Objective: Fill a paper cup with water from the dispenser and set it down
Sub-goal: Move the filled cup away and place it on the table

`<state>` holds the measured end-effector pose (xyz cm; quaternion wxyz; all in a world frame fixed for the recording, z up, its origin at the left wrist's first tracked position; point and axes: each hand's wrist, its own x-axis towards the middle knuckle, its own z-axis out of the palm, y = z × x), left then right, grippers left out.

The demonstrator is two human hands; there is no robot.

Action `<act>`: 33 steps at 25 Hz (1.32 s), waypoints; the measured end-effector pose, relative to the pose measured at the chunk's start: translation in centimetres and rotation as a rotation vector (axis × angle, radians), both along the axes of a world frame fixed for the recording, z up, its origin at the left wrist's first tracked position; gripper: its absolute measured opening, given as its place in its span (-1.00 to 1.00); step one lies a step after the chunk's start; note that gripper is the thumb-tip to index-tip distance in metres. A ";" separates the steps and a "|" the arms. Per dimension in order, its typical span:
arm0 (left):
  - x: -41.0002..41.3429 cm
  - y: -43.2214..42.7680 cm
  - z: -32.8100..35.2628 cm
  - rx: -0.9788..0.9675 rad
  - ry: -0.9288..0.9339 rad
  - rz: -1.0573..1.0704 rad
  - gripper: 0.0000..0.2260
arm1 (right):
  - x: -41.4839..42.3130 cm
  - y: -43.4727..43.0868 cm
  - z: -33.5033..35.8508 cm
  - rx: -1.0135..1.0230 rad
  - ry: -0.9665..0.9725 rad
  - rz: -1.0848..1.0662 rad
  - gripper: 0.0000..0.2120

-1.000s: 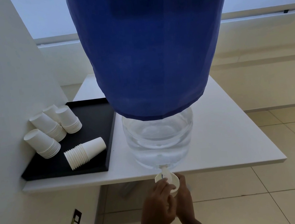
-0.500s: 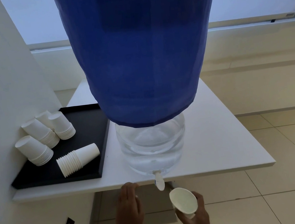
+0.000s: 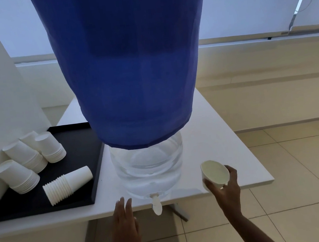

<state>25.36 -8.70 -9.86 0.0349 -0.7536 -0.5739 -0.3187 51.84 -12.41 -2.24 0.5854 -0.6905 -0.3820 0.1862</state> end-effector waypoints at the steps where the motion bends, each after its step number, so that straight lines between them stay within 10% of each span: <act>1: 0.2 0.0 0.0 0.000 0.008 0.001 -0.59 | 0.4 0.7 0.1 -0.012 -0.006 -0.017 -0.38; 33: 0.9 1.7 -0.1 -0.070 -0.017 -0.028 -0.52 | 1.7 5.8 -3.2 -0.204 0.041 -0.039 -0.33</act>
